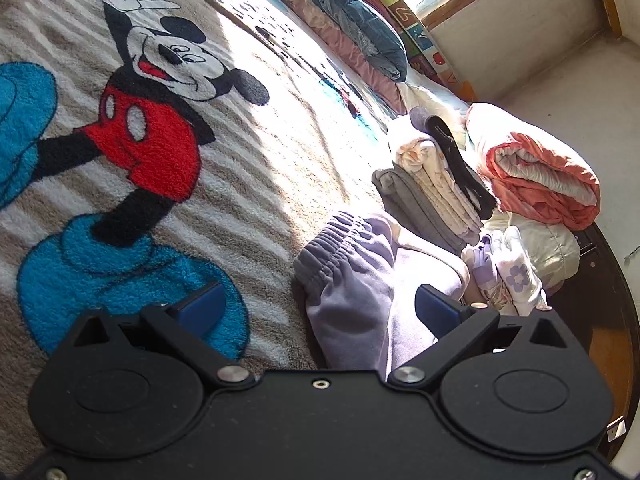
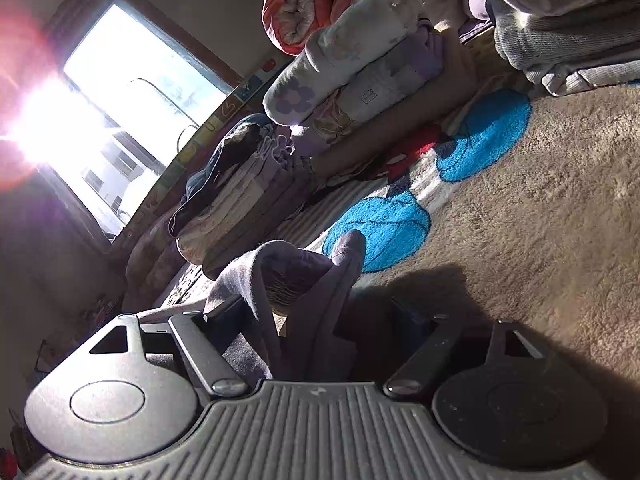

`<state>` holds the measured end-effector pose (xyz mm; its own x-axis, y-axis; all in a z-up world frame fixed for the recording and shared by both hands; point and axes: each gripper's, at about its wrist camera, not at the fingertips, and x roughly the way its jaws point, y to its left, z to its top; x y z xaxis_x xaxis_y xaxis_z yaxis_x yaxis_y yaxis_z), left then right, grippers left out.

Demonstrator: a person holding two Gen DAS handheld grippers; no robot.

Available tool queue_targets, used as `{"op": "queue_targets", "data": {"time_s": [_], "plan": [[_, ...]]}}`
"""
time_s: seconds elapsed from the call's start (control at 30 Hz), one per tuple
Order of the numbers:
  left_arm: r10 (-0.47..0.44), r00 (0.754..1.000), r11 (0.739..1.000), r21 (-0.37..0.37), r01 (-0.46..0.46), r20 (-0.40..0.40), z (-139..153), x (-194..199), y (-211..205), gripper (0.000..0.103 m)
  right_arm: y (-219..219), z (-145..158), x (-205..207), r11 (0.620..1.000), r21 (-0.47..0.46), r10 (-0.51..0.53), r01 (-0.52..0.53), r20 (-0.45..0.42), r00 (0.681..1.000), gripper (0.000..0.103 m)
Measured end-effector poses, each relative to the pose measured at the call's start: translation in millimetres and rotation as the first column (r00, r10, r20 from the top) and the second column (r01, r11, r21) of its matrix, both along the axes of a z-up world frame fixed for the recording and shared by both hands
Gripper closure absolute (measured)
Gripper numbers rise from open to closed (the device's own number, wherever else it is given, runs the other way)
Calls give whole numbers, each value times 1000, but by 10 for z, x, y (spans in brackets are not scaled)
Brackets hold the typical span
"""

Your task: Fold clothes

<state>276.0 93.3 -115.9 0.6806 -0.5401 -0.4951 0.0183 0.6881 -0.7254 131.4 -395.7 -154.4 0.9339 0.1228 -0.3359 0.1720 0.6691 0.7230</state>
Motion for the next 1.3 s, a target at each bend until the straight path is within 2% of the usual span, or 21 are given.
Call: {"op": "queue_targets", "data": {"time_s": [0.1,0.17,0.2,0.27,0.33,0.4,0.53,0.6,0.63,0.67,0.73,0.87,1.07,1.3], "plan": [[-12,1000,1000,-25,12,-12,-21,90,-65,5,9,-4,17,1000,-9,3,-3,0,1000,26],[-11,1000,998,-54,10,-21,-59,127,-84,15,15,-8,27,1000,-18,6,-6,0,1000,26],[-8,1000,997,-72,6,-23,-81,139,-87,16,24,-10,32,1000,-26,7,-7,0,1000,26],[4,999,993,-121,-9,-36,-129,150,-60,34,43,-13,42,999,-40,9,-9,0,1000,26],[12,999,987,-159,-20,-50,-165,153,-42,41,54,-15,45,999,-48,8,-8,1,1000,26],[6,998,986,-168,-16,-63,-186,157,-76,52,60,-17,41,999,-52,6,-6,3,1000,27],[30,997,986,-159,-40,-69,-215,145,-139,67,57,-28,19,999,-50,3,-2,12,1000,29],[47,997,986,-155,-56,-65,-211,128,-136,71,36,-44,8,1000,-29,9,-8,20,1000,33],[54,997,987,-146,-62,-57,-192,115,-134,74,24,-52,2,1000,-17,12,-12,25,1000,41],[62,998,991,-119,-66,-33,-140,92,-136,77,19,-60,6,1000,-7,17,-17,22,1000,55],[76,997,995,-65,-75,17,-36,46,-136,80,23,-58,15,1000,2,23,-23,12,1000,69],[123,989,992,-9,-123,76,101,-29,38,81,134,57,16,998,-57,7,-7,-4,1000,81],[200,973,979,5,-202,116,206,-135,499,82,256,174,104,999,-34,-19,19,-5,1000,90],[294,949,955,11,-297,111,168,-377,1132,83,656,465,331,994,-91,58,-54,40,998,92]]}}
